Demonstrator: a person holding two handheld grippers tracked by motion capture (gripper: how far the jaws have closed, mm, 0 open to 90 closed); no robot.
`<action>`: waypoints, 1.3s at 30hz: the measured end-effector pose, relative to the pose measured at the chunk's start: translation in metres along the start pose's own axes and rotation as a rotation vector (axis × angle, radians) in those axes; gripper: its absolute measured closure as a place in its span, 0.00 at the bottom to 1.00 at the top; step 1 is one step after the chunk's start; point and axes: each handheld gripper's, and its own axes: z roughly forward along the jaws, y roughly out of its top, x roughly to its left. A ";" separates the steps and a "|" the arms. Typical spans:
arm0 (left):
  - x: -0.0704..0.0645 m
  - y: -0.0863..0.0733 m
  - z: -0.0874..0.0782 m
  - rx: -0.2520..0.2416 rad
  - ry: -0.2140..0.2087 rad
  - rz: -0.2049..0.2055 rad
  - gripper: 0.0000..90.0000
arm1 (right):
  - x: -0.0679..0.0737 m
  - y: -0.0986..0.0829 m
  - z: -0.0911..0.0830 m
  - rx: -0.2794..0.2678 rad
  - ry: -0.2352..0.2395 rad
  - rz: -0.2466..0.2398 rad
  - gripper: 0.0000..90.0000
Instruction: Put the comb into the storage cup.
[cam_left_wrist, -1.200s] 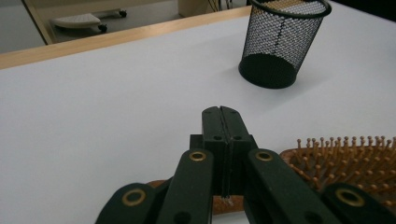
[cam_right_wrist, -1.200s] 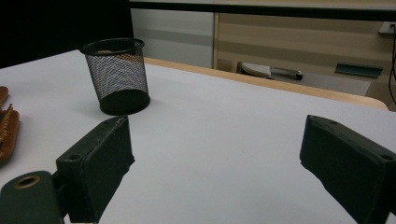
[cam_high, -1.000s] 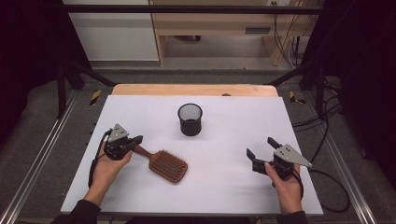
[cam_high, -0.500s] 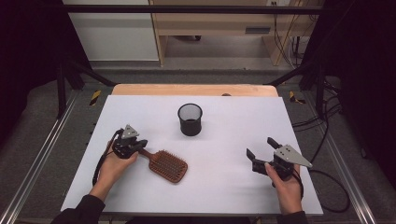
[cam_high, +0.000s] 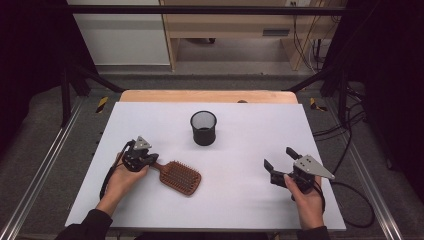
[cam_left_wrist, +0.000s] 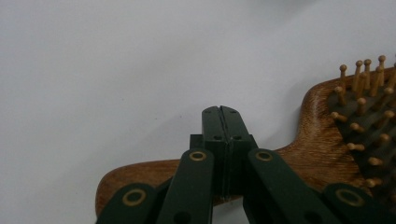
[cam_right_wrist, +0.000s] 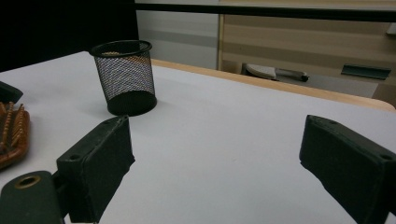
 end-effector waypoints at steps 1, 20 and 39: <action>0.000 -0.001 0.000 0.008 -0.003 0.003 1.00 | 0.000 0.000 0.000 -0.003 0.000 0.003 0.11; -0.025 -0.023 -0.022 0.051 -0.049 -0.008 1.00 | -0.001 0.000 -0.001 -0.003 -0.001 0.007 0.11; -0.032 -0.033 -0.030 0.054 -0.096 -0.019 1.00 | 0.001 0.000 0.000 -0.003 0.015 -0.037 0.11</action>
